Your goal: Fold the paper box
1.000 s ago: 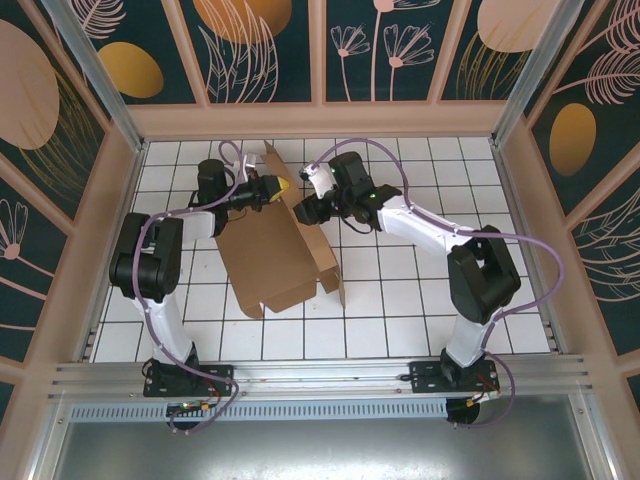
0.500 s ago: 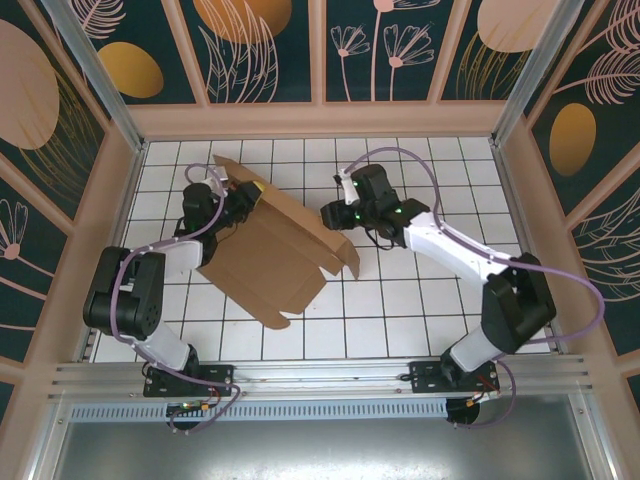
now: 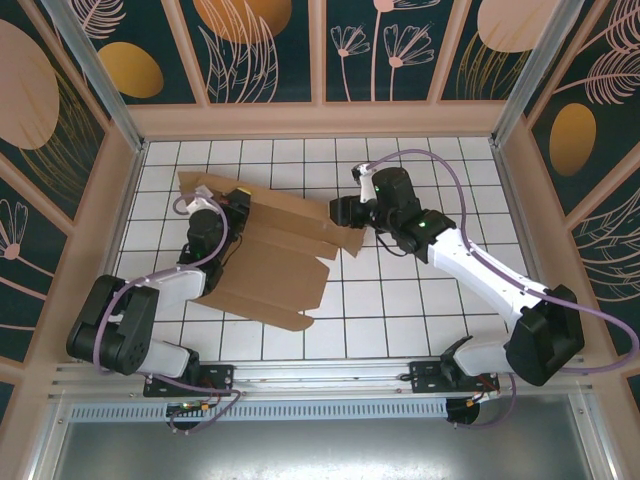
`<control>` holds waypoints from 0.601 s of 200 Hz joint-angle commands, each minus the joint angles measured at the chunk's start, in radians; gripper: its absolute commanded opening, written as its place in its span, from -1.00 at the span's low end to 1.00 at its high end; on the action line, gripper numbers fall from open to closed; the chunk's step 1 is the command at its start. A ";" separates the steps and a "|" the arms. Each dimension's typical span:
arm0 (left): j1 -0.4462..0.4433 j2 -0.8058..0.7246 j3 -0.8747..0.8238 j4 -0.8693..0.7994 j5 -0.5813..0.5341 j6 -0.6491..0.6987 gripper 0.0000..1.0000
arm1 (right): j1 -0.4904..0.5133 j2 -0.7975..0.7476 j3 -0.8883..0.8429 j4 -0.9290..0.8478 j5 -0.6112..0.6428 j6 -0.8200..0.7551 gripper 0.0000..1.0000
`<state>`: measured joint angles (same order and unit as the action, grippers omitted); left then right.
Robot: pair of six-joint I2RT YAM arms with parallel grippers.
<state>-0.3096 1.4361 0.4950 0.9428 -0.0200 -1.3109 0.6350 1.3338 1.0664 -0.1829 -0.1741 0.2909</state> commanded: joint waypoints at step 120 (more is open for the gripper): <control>-0.116 0.215 0.025 0.322 -0.238 -0.190 -1.00 | 0.288 0.261 -0.211 0.101 0.049 0.054 -1.00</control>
<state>-0.4080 1.6524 0.4984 1.2232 -0.2260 -1.5055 0.8822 1.5166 0.8902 -0.1627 -0.1551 0.3031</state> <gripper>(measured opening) 0.051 0.053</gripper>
